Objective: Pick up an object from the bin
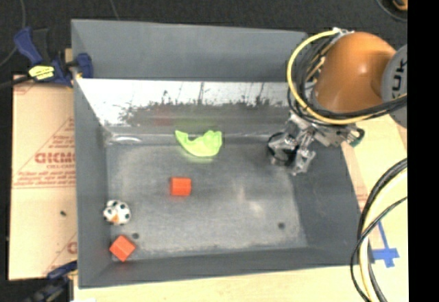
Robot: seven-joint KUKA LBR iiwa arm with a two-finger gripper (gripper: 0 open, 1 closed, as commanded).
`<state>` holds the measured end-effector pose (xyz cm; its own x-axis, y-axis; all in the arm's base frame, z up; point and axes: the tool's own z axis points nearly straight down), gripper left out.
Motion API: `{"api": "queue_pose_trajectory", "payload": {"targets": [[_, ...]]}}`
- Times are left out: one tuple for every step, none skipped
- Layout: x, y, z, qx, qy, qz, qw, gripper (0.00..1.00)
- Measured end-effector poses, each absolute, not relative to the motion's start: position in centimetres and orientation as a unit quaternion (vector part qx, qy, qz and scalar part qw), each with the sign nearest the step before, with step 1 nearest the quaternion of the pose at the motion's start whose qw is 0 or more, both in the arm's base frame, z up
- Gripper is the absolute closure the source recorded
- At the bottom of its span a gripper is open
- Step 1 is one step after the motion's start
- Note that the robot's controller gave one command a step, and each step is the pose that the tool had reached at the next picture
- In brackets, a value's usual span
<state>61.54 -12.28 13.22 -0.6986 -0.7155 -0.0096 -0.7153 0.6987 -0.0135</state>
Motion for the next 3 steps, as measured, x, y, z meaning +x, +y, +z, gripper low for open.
{"api": "queue_pose_trajectory", "payload": {"targets": [[61.9, -13.4, 15.7, -0.381, 0.925, -0.007, 0.011, 1.00], [63.0, -12.9, 18.1, -0.390, 0.921, -0.006, 0.009, 1.00], [62.2, -13.3, 21.6, -0.379, 0.925, -0.008, 0.015, 1.00]]}}
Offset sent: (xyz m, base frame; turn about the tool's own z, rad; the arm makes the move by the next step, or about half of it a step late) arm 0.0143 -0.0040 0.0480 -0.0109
